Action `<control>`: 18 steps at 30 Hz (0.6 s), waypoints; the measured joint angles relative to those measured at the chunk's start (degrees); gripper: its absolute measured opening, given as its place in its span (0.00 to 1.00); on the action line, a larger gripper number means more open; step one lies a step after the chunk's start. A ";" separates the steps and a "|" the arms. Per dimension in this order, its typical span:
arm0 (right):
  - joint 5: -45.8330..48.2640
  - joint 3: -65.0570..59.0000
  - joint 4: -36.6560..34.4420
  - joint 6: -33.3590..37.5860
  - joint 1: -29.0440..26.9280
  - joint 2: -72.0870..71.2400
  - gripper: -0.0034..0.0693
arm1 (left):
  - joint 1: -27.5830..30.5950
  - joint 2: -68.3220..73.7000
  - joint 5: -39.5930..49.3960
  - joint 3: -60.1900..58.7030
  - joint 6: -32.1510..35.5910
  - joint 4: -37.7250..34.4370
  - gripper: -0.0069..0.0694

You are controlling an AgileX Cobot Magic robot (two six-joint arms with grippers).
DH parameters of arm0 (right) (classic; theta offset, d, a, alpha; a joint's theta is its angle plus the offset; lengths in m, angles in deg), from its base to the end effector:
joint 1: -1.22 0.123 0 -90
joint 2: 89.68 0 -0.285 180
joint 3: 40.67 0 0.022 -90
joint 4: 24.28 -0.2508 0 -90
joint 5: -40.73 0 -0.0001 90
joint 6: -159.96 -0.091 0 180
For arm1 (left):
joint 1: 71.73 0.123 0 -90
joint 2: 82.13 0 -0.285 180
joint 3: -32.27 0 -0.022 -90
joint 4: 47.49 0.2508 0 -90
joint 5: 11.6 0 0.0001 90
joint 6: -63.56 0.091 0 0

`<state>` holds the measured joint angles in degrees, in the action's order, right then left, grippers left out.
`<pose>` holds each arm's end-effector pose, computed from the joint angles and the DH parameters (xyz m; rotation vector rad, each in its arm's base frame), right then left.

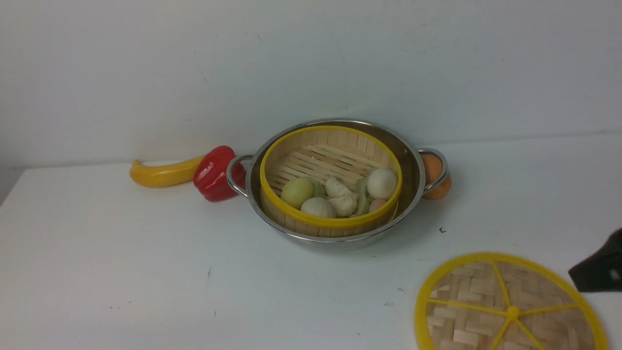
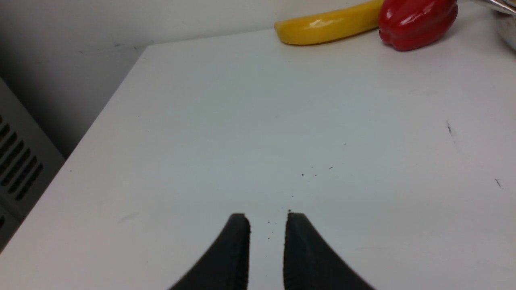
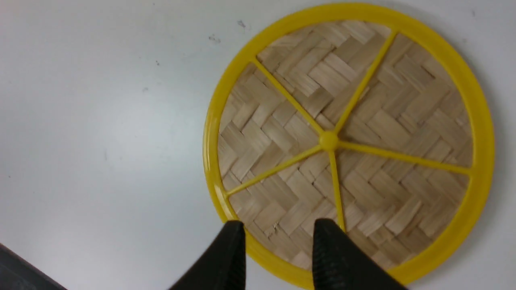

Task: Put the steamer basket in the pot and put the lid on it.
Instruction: Use the right arm to lift the lid of the steamer

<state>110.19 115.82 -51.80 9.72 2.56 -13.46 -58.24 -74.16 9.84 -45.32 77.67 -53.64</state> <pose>0.2006 0.0441 0.2992 -0.5745 2.7318 0.5765 0.0524 0.0089 0.1774 -0.0562 1.8707 0.2273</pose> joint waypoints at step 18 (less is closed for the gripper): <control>-9.34 4.69 27.51 -17.46 19.81 23.11 0.57 | 0.00 0.00 0.00 0.00 0.00 0.00 0.30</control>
<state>100.85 120.52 -24.28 -7.74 22.37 9.65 -58.24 -74.16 9.84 -45.32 77.67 -53.64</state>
